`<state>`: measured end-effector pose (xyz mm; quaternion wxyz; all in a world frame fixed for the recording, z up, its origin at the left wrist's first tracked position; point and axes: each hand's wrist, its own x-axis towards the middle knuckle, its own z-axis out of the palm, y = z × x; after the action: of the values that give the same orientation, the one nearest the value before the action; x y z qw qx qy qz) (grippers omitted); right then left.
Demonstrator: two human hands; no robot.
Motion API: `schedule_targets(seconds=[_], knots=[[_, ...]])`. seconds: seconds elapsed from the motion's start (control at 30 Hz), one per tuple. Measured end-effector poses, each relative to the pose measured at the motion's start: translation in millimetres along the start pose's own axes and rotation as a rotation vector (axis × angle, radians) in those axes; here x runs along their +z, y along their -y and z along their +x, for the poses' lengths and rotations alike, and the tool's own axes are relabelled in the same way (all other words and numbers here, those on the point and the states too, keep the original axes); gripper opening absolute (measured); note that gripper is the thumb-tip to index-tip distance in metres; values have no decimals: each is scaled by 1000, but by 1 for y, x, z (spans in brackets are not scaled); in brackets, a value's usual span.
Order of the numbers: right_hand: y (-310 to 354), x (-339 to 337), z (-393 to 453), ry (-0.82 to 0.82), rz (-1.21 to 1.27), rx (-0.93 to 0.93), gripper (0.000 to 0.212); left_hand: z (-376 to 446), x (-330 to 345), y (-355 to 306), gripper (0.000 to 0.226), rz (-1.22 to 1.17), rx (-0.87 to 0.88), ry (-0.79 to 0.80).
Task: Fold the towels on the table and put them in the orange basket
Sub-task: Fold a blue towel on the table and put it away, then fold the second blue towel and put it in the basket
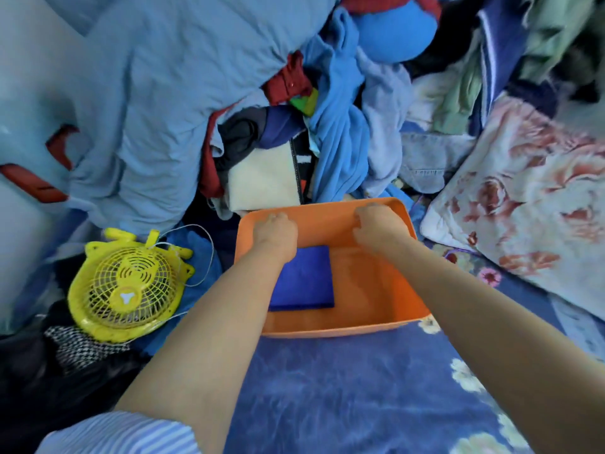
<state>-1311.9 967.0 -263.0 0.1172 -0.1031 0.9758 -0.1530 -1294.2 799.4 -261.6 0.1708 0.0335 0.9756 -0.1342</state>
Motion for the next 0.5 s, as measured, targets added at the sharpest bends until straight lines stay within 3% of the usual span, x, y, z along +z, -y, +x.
schedule_targets(seconds=[0.2, 0.5], knots=[[2, -77, -95, -207, -126, -87, 35, -83, -85, -12, 37, 65, 2, -183], [-5, -140, -267, -432, -233, 75, 29, -211, -143, -78, 33, 80, 213, -383]])
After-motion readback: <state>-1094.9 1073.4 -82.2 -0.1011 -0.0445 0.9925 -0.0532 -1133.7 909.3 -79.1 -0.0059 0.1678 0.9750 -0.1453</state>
